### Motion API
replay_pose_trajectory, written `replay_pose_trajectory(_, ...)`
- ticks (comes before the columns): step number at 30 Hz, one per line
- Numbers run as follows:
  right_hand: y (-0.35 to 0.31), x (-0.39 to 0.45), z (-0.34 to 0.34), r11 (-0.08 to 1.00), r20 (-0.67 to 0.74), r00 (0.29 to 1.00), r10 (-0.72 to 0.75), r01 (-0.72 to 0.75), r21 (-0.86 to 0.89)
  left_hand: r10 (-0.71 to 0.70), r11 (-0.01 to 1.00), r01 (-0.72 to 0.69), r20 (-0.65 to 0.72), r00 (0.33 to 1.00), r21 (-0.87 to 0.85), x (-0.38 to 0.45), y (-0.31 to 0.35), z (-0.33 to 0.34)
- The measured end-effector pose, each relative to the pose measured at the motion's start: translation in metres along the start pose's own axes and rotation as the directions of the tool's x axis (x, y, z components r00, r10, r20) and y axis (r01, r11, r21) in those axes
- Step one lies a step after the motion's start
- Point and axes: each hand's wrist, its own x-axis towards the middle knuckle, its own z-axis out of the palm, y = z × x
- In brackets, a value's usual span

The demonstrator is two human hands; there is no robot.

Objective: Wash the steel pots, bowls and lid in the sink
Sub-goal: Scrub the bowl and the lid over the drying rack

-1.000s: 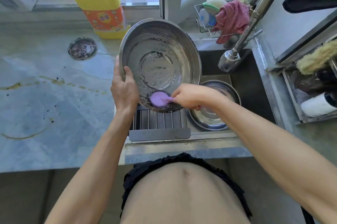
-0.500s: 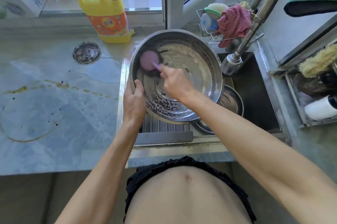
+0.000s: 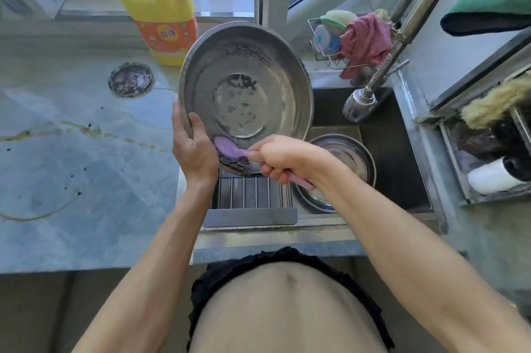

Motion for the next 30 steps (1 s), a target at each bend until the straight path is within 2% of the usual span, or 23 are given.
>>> replay_pose_trajectory(1,0.003,0.002,0.001,1.0,-0.018,1.0,-0.005,0.005,0.024,0.009,1.0,-0.009,0.001,1.0,-0.016,-0.003,-0.004,0.001)
replay_pose_trajectory(3,0.01,0.001,-0.007,0.984,-0.1,0.995,0.013,-0.03,-0.173,0.013,0.999,-0.013,0.002,1.0,-0.033,-0.006,-0.007,-0.001)
replay_pose_trajectory(5,0.022,-0.001,-0.022,0.867,-0.248,0.968,0.026,-0.145,-0.476,0.021,0.999,-0.021,0.002,1.0,-0.031,-0.004,-0.011,-0.005)
replay_pose_trajectory(7,0.033,-0.007,-0.03,0.746,-0.427,0.904,0.001,-0.286,-0.602,0.035,0.999,-0.035,0.027,0.999,-0.013,-0.003,-0.015,-0.005)
replay_pose_trajectory(8,0.034,-0.009,-0.026,0.725,-0.45,0.893,-0.026,-0.293,-0.623,0.047,0.999,-0.047,0.045,0.998,-0.002,-0.005,-0.015,-0.002)
replay_pose_trajectory(9,0.031,-0.009,-0.017,0.731,-0.41,0.91,-0.068,-0.234,-0.641,0.058,0.998,-0.059,0.056,0.997,0.003,-0.006,-0.014,0.001)
replay_pose_trajectory(12,0.024,-0.006,0.014,0.839,-0.218,0.958,-0.187,0.04,-0.543,0.043,0.999,-0.043,0.049,0.998,0.001,-0.006,-0.013,0.011)
replay_pose_trajectory(13,0.026,-0.006,0.017,0.853,-0.216,0.955,-0.204,0.065,-0.518,0.031,0.999,-0.031,0.046,0.998,-0.009,-0.004,-0.015,0.011)
replay_pose_trajectory(16,0.048,-0.004,0.006,0.831,-0.377,0.909,-0.176,-0.068,-0.553,-0.026,0.999,0.027,0.031,0.999,-0.024,0.001,-0.019,0.001)
replay_pose_trajectory(18,0.072,-0.004,-0.004,0.875,-0.532,0.829,-0.169,-0.123,-0.469,-0.085,0.996,0.084,0.032,0.996,0.008,0.004,-0.022,-0.005)
replay_pose_trajectory(20,0.085,-0.004,-0.005,0.951,-0.648,0.738,-0.187,-0.028,-0.307,-0.178,0.983,0.176,0.022,0.984,0.058,0.007,-0.027,-0.008)
replay_pose_trajectory(22,0.085,-0.004,-0.001,0.989,-0.699,0.707,-0.11,0.008,-0.147,-0.286,0.954,0.285,-0.001,0.958,0.093,0.01,-0.028,-0.009)
replay_pose_trajectory(23,0.082,-0.002,0.001,0.998,-0.706,0.708,-0.036,-0.005,-0.055,-0.366,0.928,0.364,0.005,0.931,0.074,0.012,-0.027,-0.008)
replay_pose_trajectory(25,0.08,0.005,0.005,0.988,-0.689,0.719,0.093,0.016,0.151,-0.57,0.821,0.571,0.086,0.817,0.015,0.01,-0.028,-0.007)
replay_pose_trajectory(26,0.079,0.01,0.004,0.969,-0.681,0.721,0.13,0.053,0.241,-0.628,0.773,0.634,0.15,0.763,0.013,0.008,-0.024,-0.007)
replay_pose_trajectory(27,0.076,0.013,0.001,0.948,-0.669,0.724,0.169,0.068,0.312,-0.653,0.75,0.661,0.204,0.73,0.034,0.007,-0.025,-0.007)
replay_pose_trajectory(28,0.072,0.016,-0.001,0.928,-0.657,0.726,0.204,0.071,0.366,-0.645,0.757,0.65,0.24,0.725,0.072,0.009,-0.025,-0.01)
replay_pose_trajectory(29,0.071,0.018,-0.005,0.912,-0.646,0.728,0.231,0.07,0.404,-0.619,0.784,0.604,0.265,0.74,0.144,0.011,-0.028,-0.011)
replay_pose_trajectory(30,0.07,0.018,-0.008,0.901,-0.643,0.724,0.248,0.071,0.427,-0.56,0.824,0.493,0.268,0.784,0.281,0.015,-0.03,-0.012)
